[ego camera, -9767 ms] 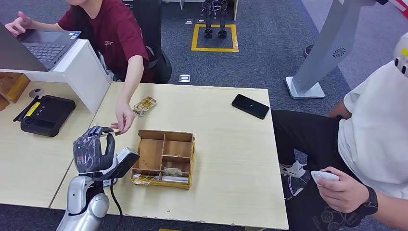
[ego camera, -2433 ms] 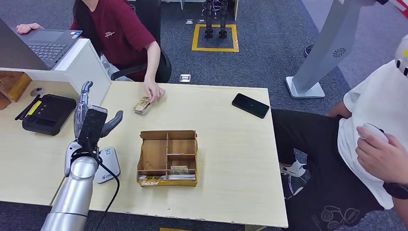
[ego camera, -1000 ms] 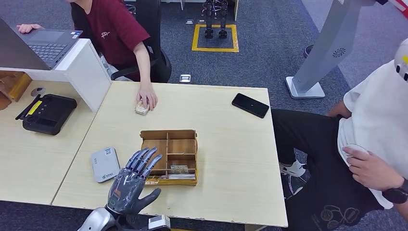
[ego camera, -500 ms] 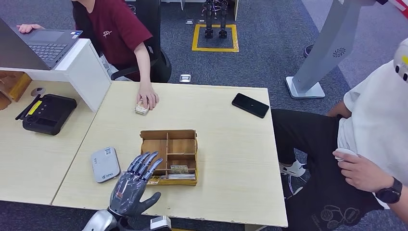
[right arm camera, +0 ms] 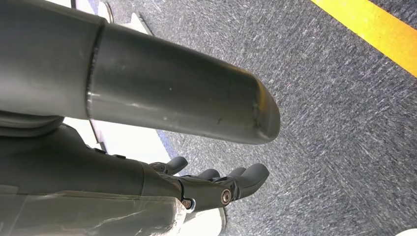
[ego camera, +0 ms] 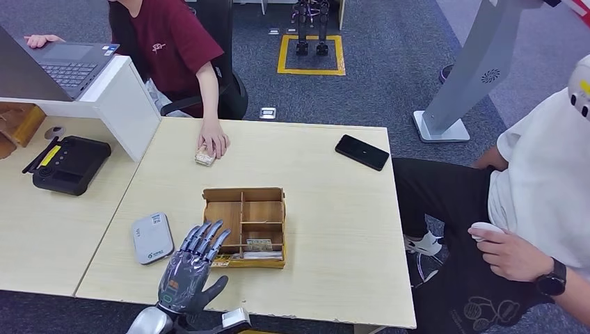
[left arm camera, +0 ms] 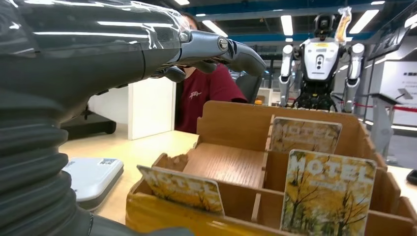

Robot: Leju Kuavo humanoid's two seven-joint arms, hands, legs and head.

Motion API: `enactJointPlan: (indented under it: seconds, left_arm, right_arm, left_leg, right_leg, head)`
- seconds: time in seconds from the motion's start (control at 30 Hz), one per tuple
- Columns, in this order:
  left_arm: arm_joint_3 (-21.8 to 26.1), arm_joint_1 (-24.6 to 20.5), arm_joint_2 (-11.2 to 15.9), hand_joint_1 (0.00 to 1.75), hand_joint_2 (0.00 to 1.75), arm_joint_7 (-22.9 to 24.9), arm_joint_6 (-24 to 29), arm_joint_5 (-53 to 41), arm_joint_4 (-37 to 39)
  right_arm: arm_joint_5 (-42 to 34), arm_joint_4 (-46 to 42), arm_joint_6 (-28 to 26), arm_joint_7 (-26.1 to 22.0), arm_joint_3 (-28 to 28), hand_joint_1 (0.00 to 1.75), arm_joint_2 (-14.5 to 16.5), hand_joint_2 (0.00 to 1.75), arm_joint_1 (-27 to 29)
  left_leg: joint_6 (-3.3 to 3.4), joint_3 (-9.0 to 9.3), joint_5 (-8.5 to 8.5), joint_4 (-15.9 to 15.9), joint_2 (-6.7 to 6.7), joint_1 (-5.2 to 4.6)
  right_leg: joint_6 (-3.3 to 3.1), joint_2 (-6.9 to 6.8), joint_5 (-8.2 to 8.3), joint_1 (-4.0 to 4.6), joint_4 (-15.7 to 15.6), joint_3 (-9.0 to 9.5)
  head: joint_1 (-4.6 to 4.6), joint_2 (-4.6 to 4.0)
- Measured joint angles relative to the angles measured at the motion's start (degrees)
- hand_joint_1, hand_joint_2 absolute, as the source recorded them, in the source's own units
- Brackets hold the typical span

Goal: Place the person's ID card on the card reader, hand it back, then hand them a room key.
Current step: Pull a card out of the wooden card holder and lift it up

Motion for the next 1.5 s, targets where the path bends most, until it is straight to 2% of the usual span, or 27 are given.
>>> enactJointPlan:
  seconds: [0.47,1.13,1.2,1.27,1.33,1.5]
  left_arm:
    - [0.7,-0.8,-1.3,0.0,1.75,2.4,0.4,-2.5,3.8]
    - [1.8,-0.9,-3.2,0.0,1.75,1.1,-1.3,1.2,4.3]
    - [2.0,-0.9,-3.2,0.77,1.75,1.1,-1.4,1.3,4.3]
    - [2.1,-0.9,-3.3,1.64,1.75,1.1,-1.9,1.6,4.3]
    - [2.3,-0.9,-3.3,1.75,1.75,1.0,-2.6,2.0,4.3]
    - [2.4,-0.9,-3.4,1.75,1.75,0.8,-3.3,2.4,4.3]
  right_arm:
    - [0.0,0.0,-0.1,0.0,0.0,0.0,0.0,0.0,-0.1]
    - [-0.3,0.0,-0.6,0.0,0.0,0.0,0.0,0.0,0.0]
    - [-0.3,0.0,-0.6,0.0,0.0,0.0,0.0,0.0,0.0]
    - [-0.3,0.0,-0.6,0.0,0.0,0.0,0.0,0.0,0.0]
    - [-0.3,0.0,-0.6,0.0,0.0,0.0,0.0,0.0,0.0]
    - [-0.3,0.0,-0.6,0.0,0.0,0.0,0.0,0.0,0.0]
  left_leg:
    - [0.0,0.0,0.0,0.0,0.0,0.0]
    - [0.0,0.0,0.0,0.0,0.0,0.0]
    - [0.0,0.0,0.0,0.0,0.0,0.0]
    - [0.0,0.0,0.0,0.0,0.0,0.0]
    - [0.0,0.0,0.0,0.0,0.0,0.0]
    - [0.0,0.0,0.0,0.0,0.0,0.0]
  right_leg:
    - [0.0,0.0,0.0,0.0,0.0,0.0]
    - [0.0,0.0,0.0,0.0,0.0,0.0]
    - [0.0,0.0,0.0,0.0,0.0,0.0]
    - [0.0,0.0,0.0,0.0,0.0,0.0]
    - [0.0,0.0,0.0,0.0,0.0,0.0]
    - [0.0,0.0,0.0,0.0,0.0,0.0]
  head:
    - [0.01,0.0]
    - [0.01,0.0]
    - [0.01,0.0]
    - [0.0,0.0]
    - [0.01,0.0]
    - [0.0,0.0]
